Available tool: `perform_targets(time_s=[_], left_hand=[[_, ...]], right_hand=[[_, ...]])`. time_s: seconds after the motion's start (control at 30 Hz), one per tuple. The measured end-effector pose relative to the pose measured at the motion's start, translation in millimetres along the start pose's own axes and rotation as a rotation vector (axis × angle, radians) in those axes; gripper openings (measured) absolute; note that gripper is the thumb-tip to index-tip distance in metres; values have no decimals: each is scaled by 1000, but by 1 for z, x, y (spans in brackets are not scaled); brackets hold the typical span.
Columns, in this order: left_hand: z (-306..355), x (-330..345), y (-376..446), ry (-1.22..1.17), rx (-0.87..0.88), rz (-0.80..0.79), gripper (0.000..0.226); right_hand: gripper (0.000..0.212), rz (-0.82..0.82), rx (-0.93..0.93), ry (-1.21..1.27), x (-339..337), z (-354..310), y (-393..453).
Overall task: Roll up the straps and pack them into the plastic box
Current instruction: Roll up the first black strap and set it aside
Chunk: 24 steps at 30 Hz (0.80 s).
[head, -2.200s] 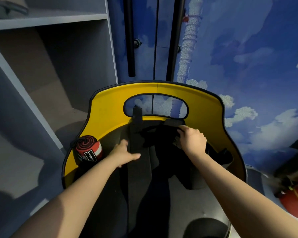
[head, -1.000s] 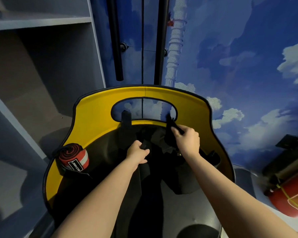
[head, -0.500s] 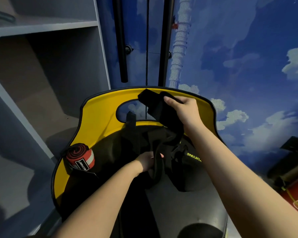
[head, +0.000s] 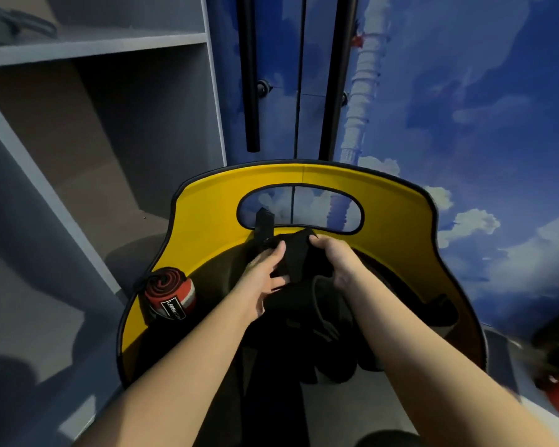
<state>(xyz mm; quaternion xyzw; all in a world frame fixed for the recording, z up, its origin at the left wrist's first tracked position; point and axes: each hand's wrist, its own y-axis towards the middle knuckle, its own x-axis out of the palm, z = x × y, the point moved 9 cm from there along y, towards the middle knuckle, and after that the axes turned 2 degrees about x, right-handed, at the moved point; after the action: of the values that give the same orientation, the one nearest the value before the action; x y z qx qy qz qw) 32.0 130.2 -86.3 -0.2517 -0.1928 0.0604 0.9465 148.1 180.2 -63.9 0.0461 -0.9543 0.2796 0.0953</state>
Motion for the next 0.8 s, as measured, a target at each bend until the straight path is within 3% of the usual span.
perform_targets(time_s=[0.1, 0.17, 0.43, 0.8], left_hand=[[23, -22, 12, 123, 136, 143, 56], [35, -32, 19, 206, 168, 183, 58], [45, -53, 58, 369, 166, 251, 58], [38, -78, 111, 498, 96, 338, 58]], right_hand=[[23, -20, -31, -26, 12, 5, 11], [27, -39, -43, -31, 21, 10, 19], [38, -2, -101, -49, 41, 13, 59], [42, 126, -23, -78, 42, 40, 118]])
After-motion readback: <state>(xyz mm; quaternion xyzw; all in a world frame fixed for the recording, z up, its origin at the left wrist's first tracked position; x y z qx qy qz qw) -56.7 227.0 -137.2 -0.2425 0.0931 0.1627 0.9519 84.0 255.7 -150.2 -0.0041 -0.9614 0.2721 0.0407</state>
